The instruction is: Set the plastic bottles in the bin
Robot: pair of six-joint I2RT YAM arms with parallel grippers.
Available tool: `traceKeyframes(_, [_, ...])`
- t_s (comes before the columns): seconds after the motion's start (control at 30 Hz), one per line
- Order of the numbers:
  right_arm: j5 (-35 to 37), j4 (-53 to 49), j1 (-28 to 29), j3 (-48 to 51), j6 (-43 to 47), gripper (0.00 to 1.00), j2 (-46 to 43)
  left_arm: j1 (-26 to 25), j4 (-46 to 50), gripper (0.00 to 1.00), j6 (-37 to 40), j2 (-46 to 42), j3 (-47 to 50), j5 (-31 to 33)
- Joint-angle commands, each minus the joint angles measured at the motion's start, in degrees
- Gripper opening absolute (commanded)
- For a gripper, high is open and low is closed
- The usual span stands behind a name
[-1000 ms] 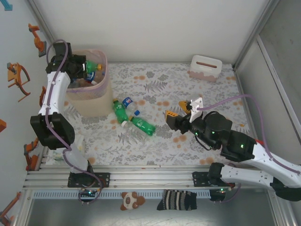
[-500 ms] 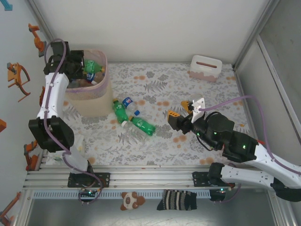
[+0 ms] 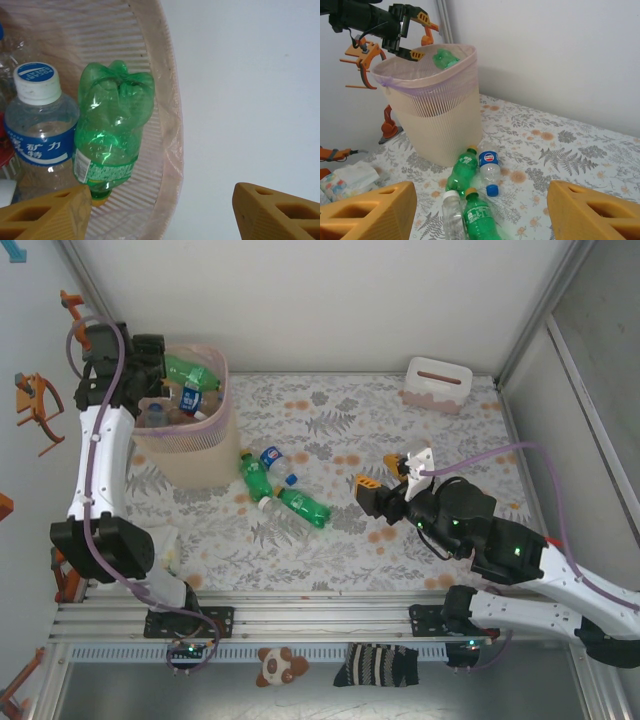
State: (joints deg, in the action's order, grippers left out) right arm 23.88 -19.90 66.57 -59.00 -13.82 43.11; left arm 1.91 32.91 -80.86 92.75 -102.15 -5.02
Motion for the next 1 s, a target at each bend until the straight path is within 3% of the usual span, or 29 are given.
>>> traceKeyframes(0.0, [1.5, 1.2, 0.1, -1.7, 1.1, 0.68, 0.1, 0.3, -4.7, 0.68, 4.5, 3.4, -3.5, -4.0])
traceKeyframes(0.2, [2.3, 1.0, 0.1, -2.0, 1.9, 0.69, 0.8, 0.3, -7.5, 0.5, 5.6, 12.1, -9.7, -13.1])
traceKeyframes(0.4, [2.9, 0.9, 0.1, -2.1, 2.4, 0.69, 1.7, -0.1, -8.0, 0.38, 5.5, 16.0, -8.0, -16.0])
traceKeyframes(0.63, [2.5, 0.7, 0.1, -2.5, 2.0, 0.69, 1.9, -0.2, -12.2, 0.36, 4.8, 13.0, 1.5, -15.8])
traceKeyframes(0.97, [1.9, 0.1, 0.1, -2.7, 1.0, 0.69, 0.9, 0.5, -11.2, 0.39, 8.1, 7.5, -1.1, -16.1])
